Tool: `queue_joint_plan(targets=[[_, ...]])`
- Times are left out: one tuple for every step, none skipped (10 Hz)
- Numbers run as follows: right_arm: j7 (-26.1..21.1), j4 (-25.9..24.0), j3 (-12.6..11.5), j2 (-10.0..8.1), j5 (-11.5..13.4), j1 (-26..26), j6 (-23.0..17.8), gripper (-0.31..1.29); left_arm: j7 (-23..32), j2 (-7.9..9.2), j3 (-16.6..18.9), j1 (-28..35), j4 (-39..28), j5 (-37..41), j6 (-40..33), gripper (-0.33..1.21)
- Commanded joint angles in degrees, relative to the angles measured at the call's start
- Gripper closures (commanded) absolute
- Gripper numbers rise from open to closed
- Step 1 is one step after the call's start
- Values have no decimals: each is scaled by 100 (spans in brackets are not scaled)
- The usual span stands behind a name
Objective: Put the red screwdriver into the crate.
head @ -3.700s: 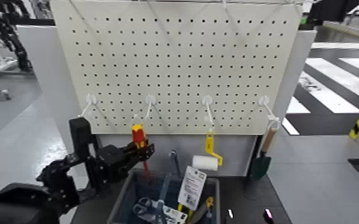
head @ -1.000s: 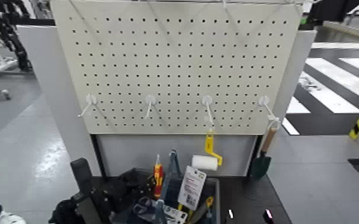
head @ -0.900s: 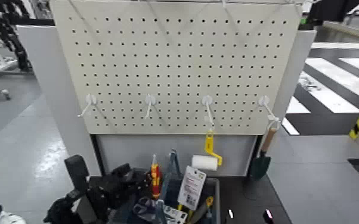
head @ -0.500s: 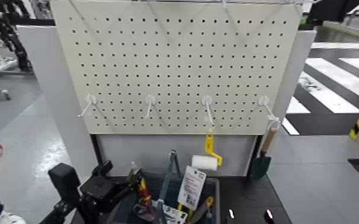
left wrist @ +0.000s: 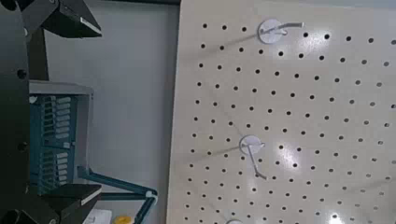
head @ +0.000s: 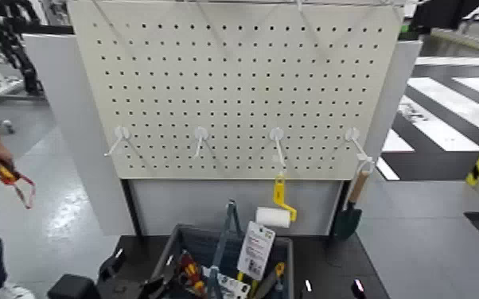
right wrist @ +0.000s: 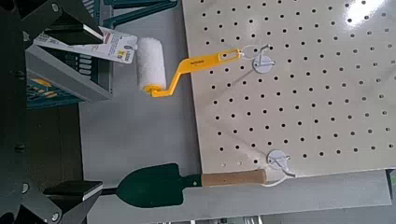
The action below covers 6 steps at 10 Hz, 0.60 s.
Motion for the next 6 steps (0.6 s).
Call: queue_joint_plan(targets=[[4, -41, -13, -11, 0, 5, 68, 20, 27, -81, 91, 233, -104, -505, -68, 12], [4, -50, -13, -2, 0, 14, 68, 20, 97, -46, 73, 286, -147, -619, -76, 12], [4, -68, -31, -2, 0, 32, 77, 20, 167, -46, 56, 312, -191, -698, -94, 12], [4, -76, -40, -2, 9, 32, 85, 20, 167, -46, 47, 312, -191, -698, -94, 12], [13, -112, -49, -2, 26, 32, 200, 19, 167, -37, 29, 312, -200, -707, -94, 12], [39, -164, -66, -2, 53, 32, 279, 17, 167, -20, 20, 312, -200, -707, -94, 12]])
